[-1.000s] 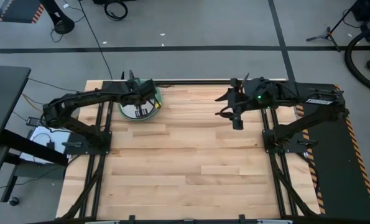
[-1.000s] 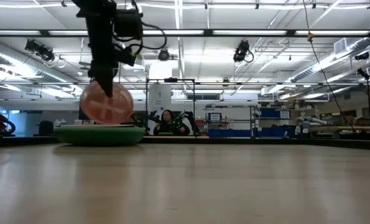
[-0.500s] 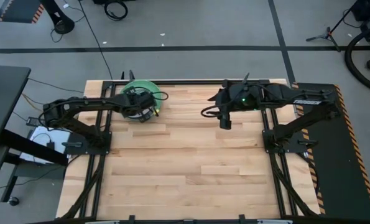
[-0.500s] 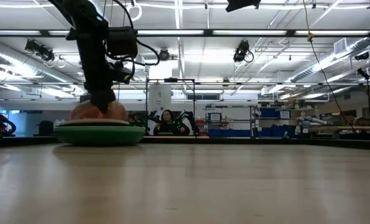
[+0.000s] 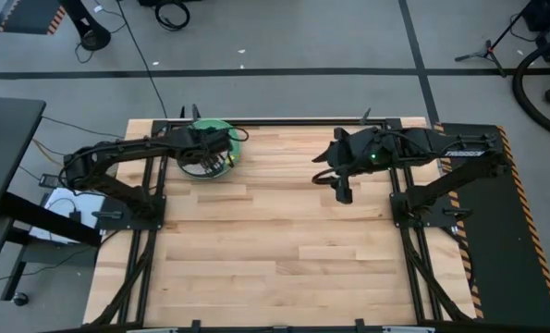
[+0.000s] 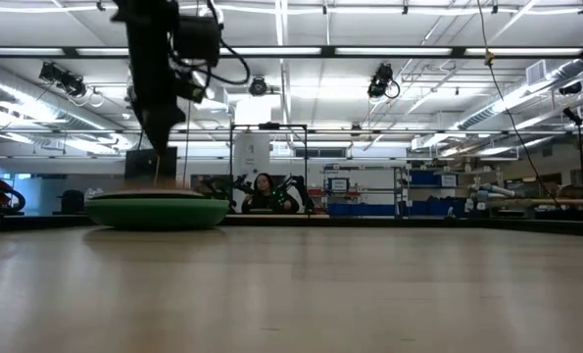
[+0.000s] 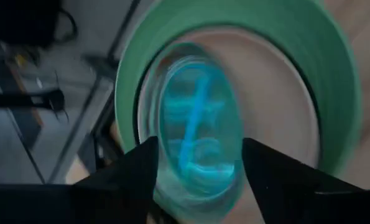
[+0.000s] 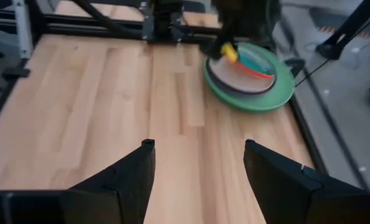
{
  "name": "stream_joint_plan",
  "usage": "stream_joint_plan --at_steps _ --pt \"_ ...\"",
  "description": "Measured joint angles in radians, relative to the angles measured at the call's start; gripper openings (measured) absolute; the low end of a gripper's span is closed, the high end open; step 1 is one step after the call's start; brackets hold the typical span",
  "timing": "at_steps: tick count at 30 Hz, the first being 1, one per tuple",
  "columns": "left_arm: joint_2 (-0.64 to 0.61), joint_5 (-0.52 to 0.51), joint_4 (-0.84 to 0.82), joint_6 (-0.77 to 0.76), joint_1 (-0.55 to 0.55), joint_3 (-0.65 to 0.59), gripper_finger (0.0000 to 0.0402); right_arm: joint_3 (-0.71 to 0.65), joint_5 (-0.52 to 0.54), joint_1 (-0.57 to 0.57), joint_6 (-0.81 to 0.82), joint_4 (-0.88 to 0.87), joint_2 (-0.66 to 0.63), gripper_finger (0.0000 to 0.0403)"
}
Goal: Stack plastic plates
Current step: Stack the stacked transparent plates on top of the white plate, then return to Home Position
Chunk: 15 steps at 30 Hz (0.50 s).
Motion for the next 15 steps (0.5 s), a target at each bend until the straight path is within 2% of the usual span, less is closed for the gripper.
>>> stream_joint_plan --at_steps 2,4,8,12,15 --pt "-0.016 0.028 -0.132 -0.051 -0.014 0.063 0.0244 0.0 -0.014 0.001 0.037 -0.026 -0.006 0.0251" --pt "-0.048 0.057 -0.183 -0.069 -0.031 0.108 0.0247 0.0 -0.031 -0.015 0.095 -0.062 -0.006 0.0251" --pt "-0.151 0.155 -0.127 -0.073 -0.055 0.138 0.0242 -0.002 -0.144 -0.075 0.164 -0.106 -0.004 0.0247" --pt "-0.311 0.306 0.169 -0.105 -0.054 0.069 0.0225 -0.069 -0.188 -0.129 0.094 -0.043 -0.016 0.023" --pt "-0.44 0.4 0.513 -0.132 -0.055 -0.061 0.021 -0.189 -0.206 -0.177 0.048 0.139 -0.052 0.0191"
